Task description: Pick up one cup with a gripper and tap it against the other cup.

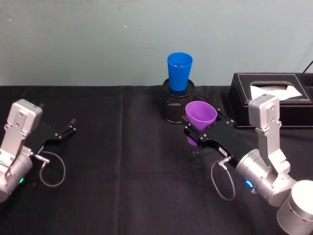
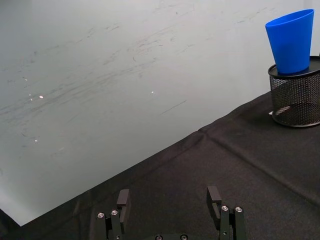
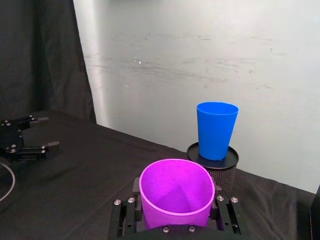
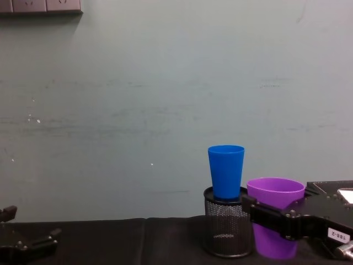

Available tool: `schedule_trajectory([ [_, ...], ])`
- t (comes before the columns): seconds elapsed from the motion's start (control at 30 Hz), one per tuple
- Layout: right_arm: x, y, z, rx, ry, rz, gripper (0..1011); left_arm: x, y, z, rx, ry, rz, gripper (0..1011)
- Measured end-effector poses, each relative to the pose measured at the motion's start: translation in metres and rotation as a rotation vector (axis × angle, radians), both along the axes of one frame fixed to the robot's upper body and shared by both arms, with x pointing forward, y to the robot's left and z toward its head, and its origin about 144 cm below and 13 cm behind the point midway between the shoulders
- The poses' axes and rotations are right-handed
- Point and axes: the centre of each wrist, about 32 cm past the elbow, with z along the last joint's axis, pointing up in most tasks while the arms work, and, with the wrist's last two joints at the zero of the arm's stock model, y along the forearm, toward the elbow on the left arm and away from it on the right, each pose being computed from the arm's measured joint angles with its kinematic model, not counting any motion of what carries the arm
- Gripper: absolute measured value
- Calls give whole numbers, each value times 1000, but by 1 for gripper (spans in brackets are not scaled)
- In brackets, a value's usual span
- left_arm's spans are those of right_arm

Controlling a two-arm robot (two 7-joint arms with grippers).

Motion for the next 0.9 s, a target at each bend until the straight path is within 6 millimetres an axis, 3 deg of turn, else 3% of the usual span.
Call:
schedule_trajectory([
  [0.9,1,1,-1,0,-1,4,724,0,0,0,0,0,0,1000],
])
